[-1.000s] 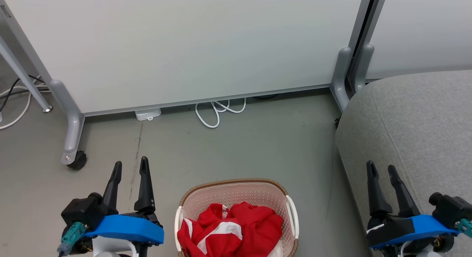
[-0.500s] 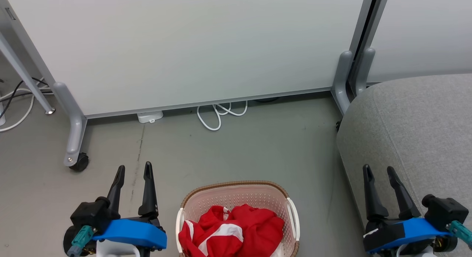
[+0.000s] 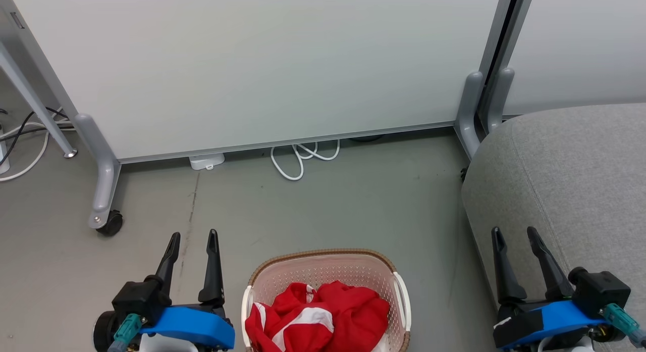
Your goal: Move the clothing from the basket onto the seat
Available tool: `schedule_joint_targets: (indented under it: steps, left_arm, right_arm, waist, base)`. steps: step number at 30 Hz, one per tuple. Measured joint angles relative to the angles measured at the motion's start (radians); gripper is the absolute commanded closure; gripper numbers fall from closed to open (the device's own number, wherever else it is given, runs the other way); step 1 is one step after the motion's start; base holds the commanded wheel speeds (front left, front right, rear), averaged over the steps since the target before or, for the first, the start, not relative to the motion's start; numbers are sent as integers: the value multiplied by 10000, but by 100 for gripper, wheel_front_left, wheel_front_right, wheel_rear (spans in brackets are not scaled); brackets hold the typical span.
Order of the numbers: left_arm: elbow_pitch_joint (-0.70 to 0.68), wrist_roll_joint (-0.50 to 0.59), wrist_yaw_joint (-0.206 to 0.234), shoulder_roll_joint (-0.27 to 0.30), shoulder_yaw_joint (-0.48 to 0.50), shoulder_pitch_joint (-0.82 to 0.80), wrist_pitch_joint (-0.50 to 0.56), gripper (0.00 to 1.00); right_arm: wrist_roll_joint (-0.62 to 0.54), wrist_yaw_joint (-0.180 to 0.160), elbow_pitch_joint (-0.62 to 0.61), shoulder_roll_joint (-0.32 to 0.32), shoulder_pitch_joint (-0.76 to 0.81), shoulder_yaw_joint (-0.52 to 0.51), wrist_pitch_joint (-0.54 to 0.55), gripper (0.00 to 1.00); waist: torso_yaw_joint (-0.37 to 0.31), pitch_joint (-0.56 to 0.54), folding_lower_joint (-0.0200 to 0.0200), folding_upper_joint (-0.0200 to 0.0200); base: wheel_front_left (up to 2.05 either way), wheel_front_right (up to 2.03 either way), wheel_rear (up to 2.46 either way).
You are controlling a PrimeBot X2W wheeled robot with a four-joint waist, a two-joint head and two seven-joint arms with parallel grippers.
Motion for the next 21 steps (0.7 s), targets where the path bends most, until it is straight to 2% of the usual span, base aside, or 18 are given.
schedule_joint_targets:
  steps: [12, 21]
  left_arm:
    - [46, 654, 13, -4, -75, -17, -205, 0]
    - [15, 688, 17, -8, -73, -16, -221, 0]
  right_arm:
    - [-723, 12, 23, -4, 4, 61, -198, 0]
    - [-757, 12, 23, -6, 27, 56, -201, 0]
  waist:
    - [77, -44, 0, 0]
    - [95, -33, 0, 0]
  base:
    - [0, 0, 0]
    - [0, 0, 0]
